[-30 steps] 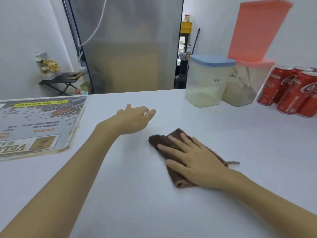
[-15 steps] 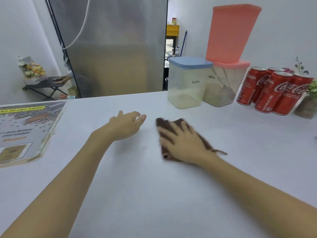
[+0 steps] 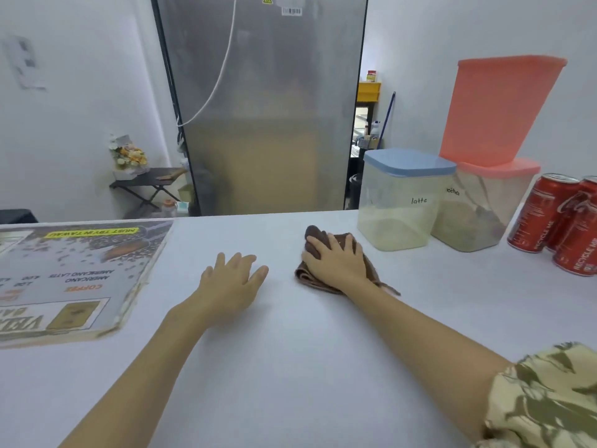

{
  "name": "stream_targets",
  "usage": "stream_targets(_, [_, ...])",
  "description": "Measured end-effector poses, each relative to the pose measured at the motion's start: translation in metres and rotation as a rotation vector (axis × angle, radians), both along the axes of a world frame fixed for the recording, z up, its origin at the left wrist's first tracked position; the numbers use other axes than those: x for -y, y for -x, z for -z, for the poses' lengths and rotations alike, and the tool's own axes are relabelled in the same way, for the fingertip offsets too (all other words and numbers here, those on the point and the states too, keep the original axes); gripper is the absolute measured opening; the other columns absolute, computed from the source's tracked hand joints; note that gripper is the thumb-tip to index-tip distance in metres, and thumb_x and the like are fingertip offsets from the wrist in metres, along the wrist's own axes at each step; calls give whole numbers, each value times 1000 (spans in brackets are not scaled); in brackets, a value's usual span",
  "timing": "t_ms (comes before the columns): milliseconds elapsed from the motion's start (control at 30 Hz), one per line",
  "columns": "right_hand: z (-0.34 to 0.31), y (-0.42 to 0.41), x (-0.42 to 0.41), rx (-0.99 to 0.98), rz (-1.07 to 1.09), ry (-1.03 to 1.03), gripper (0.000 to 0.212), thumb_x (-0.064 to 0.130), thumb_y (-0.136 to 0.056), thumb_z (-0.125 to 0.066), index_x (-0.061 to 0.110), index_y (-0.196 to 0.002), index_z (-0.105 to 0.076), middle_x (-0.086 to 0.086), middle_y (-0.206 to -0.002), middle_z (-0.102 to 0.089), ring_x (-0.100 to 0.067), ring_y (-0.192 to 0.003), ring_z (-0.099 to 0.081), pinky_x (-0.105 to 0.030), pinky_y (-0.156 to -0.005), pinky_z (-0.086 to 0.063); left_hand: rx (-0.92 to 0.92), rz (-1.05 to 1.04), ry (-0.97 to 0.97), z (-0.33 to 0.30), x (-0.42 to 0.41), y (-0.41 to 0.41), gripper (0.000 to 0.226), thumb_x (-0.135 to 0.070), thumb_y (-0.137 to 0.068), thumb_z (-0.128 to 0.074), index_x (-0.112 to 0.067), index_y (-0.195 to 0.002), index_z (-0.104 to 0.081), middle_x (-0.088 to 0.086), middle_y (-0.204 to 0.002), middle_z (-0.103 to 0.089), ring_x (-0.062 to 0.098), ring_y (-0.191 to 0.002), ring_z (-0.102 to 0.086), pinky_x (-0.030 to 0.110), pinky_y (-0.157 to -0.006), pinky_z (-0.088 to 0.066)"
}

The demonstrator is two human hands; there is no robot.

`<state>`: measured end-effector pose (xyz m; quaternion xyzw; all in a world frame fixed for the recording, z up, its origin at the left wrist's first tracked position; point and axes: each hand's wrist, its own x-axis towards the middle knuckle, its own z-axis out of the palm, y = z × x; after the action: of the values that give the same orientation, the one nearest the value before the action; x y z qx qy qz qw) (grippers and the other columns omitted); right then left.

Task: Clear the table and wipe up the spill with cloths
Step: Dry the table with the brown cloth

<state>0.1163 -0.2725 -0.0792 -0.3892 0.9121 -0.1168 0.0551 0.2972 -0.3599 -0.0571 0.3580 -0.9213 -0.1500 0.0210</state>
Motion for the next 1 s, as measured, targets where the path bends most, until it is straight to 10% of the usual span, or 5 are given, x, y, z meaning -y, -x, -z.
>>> stream_targets(267, [-8, -44, 12, 257, -251, 113, 50, 46, -97, -12, 46, -147, -5, 12, -158, -12, -28, -147, 5, -52, -112, 14, -147, 45, 139, -17, -7, 26, 47, -32, -102, -22, -13, -145, -24, 7, -152, -26, 26, -143, -11, 44, -115, -12])
stream_targets(467, [-36, -1, -43, 59, -129, -83, 49, 32, -99, -11, 26, -147, -19, 9, -153, -28, -28, -144, -13, -65, -104, 17, 21, 132, 1, -3, -26, 71, 50, -35, -99, -26, -3, -137, -32, 15, -146, -30, 33, -138, -21, 44, -111, -19])
stream_targets(633, [-48, 13, -57, 211, -62, 247, 55, 25, -99, -23, 29, -151, -6, 6, -79, -53, -23, -94, -49, -45, -110, -20, 139, -20, 163, 17, -19, 111, 69, -52, -96, -17, -12, -151, -4, 13, -158, 3, 40, -143, 10, 57, -112, 7])
stream_targets(800, [-42, 19, -55, 345, -46, 383, 54, 31, -102, -29, 30, -151, -8, -4, -145, -42, -25, -130, -41, -35, -101, -32, 81, 200, 218, 23, -36, 126, 67, -59, -94, -13, -27, -151, -3, 2, -159, 1, 41, -142, 10, 62, -110, 5])
stream_targets(1000, [-31, 23, -60, 378, -96, 308, 55, 30, -102, -32, 31, -151, -7, -6, -147, -39, -23, -127, -44, -29, -98, -32, 97, -59, 181, 24, 21, 111, 67, -64, -92, -13, -33, -150, -4, -3, -159, 2, 34, -144, 8, 62, -111, -1])
